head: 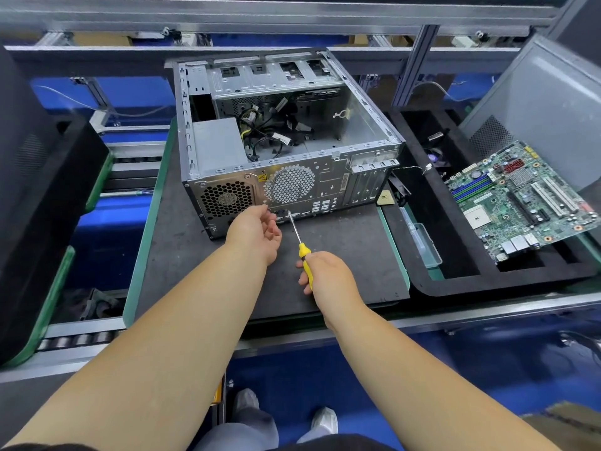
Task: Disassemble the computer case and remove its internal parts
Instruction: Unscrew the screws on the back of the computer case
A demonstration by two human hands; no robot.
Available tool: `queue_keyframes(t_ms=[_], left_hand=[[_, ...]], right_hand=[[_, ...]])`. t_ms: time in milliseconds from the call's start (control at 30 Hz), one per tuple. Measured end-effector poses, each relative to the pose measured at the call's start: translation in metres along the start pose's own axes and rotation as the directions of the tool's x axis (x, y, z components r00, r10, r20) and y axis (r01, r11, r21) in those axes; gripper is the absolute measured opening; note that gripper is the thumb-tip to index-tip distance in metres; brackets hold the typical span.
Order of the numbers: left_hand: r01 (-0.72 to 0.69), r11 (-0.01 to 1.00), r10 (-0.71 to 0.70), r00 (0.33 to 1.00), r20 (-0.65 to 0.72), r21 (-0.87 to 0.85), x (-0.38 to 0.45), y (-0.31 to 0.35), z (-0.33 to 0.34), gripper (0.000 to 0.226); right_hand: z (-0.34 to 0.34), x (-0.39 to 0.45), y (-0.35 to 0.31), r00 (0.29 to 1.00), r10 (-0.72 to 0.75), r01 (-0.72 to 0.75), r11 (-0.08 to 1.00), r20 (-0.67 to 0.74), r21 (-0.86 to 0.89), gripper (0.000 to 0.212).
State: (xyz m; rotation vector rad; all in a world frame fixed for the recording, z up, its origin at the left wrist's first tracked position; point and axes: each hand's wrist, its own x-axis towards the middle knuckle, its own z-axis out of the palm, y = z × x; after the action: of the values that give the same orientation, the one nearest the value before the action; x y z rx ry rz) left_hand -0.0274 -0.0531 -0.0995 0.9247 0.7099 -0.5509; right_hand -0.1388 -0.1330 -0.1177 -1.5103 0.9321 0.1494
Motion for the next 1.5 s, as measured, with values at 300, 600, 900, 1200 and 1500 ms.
queue_keyframes(t_ms=[300, 600, 900, 1200, 1500], left_hand=[[-0.097, 0.991, 0.098, 0.995, -0.005, 0.092, 0.002, -0.004, 0.000, 0.022], [0.062, 0.982, -0.044, 0.994, 0.104, -0.177, 0.001, -0.001, 0.004, 0.029], [0.056, 0.989, -0.042, 0.994, 0.100, -0.136, 0.002, -0.002, 0.006, 0.035], [0.035, 0.992, -0.022, 0.994, 0.105, -0.123, 0.003, -0.004, 0.001, 0.032], [-0.011, 0.998, 0.013, 0.999, 0.042, -0.069, 0.000, -0.003, -0.005, 0.021]], right_hand=[[-0.008, 0.000, 0.001, 1.000, 0.016, -0.016, 1.000, -0.006, 0.021, 0.028], [-0.009, -0.004, 0.005, 1.000, -0.023, 0.023, 0.999, 0.002, 0.037, 0.029], [-0.011, -0.006, 0.004, 0.999, -0.032, 0.032, 0.999, -0.014, 0.027, 0.030], [-0.011, -0.010, 0.001, 1.000, -0.020, 0.020, 0.999, -0.006, 0.030, 0.029], [-0.008, -0.010, -0.001, 0.998, -0.068, 0.068, 0.996, 0.002, 0.061, 0.028]])
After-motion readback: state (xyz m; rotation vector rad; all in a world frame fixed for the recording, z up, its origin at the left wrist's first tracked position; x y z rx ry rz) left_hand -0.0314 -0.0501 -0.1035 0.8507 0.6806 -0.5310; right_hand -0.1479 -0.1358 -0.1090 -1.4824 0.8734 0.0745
